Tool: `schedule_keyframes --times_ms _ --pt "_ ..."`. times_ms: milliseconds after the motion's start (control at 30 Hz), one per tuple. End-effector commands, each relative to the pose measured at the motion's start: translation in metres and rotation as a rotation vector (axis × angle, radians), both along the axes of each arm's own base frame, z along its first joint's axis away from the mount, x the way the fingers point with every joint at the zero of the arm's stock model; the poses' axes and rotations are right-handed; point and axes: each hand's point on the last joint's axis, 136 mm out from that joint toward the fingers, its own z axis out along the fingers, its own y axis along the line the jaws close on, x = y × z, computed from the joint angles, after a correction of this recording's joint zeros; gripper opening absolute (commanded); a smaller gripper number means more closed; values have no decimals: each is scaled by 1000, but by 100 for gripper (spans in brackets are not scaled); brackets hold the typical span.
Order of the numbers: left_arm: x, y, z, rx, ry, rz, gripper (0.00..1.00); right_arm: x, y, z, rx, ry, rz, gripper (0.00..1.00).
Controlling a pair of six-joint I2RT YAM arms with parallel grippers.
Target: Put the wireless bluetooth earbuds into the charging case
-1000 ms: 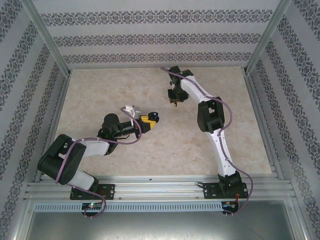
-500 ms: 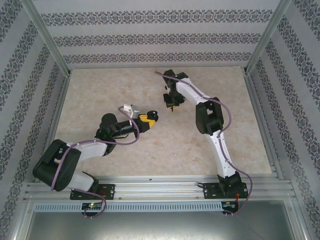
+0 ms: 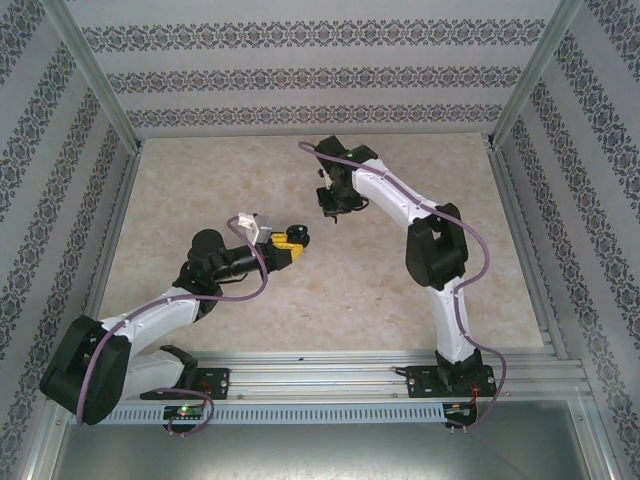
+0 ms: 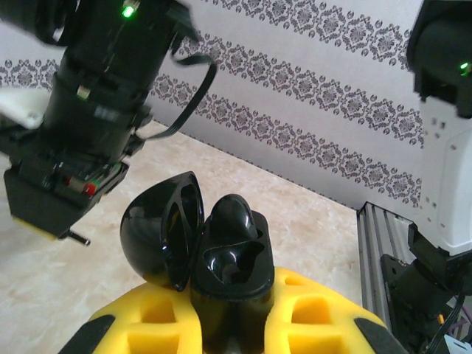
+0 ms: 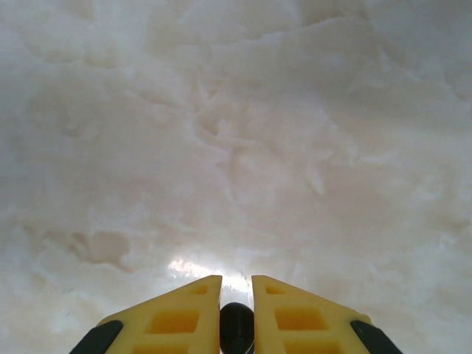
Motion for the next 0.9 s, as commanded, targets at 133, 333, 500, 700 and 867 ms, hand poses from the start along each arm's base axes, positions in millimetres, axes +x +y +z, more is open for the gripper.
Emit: schedule_keyframes --times_ms 133,333,500,700,867 --pt "-5 -1 2 22 0 -4 0 -32 5 57 29 -117 5 15" --pt "-3 -12 9 15 -33 -10 0 -61 9 104 81 -212 20 14" --pt "0 -25 14 -2 -41 -24 0 -86 25 139 229 -332 30 13" --pt "6 -34 23 -27 -56 -19 0 -109 24 179 344 -445 15 12" --pt "9 -41 32 -48 -76 -27 0 -130 29 210 464 -538 53 12"
